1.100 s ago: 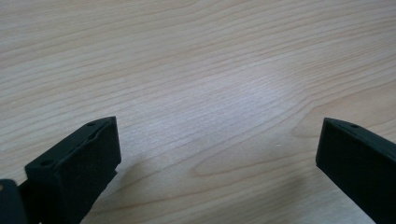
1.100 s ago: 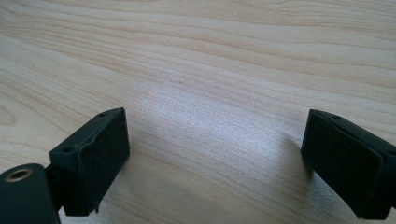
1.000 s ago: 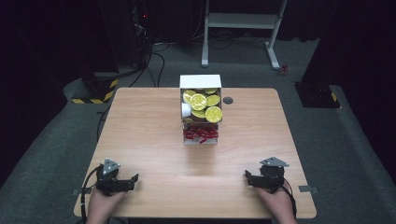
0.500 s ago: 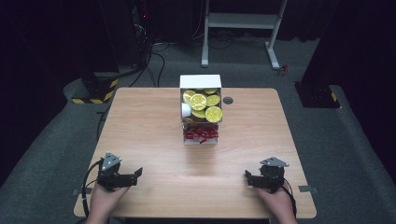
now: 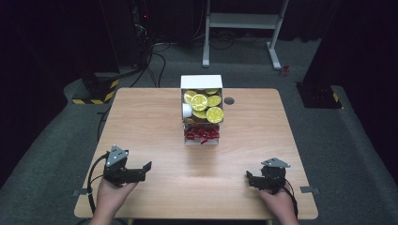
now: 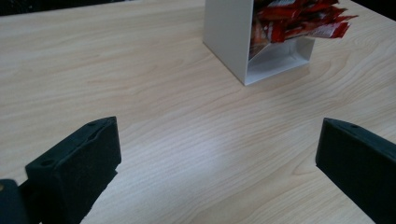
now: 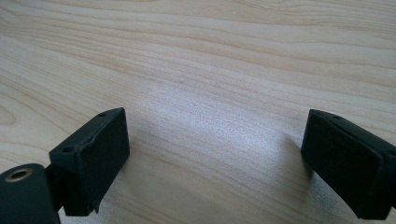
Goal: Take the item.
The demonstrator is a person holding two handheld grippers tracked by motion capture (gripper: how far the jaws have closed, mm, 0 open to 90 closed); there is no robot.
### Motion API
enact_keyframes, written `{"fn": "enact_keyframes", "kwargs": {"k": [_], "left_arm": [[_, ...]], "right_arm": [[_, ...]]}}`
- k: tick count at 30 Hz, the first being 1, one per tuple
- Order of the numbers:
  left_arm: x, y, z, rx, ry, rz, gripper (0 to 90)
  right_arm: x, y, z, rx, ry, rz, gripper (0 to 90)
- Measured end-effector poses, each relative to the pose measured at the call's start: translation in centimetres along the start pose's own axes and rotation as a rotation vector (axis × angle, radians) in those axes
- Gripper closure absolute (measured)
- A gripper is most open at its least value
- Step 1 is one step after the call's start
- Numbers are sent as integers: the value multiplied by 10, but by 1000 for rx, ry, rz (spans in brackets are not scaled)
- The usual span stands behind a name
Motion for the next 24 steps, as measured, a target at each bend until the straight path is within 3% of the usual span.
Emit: {"fn": "enact_keyframes", "kwargs": {"k": [7, 13, 24], "left_arm": [[22, -4, -10, -31, 15, -37, 6], [40, 3, -23, -61, 20, -62, 6], [59, 11, -39, -84, 54, -75, 6]], "right_arm": [[0, 0, 0, 0, -3, -1, 77], [0, 0, 0, 1, -7, 1, 77], [0, 0, 0, 1, -7, 1, 77]]}}
Point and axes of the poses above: each handheld gripper's, and its own axes: y roughly forward along the jaws, x roughly out of its top, z roughly to its left, the point moved 6 cm from there along y, roughly forward along the jaws, and after that the axes turned 5 degrees about -y, right-handed, at the moved point
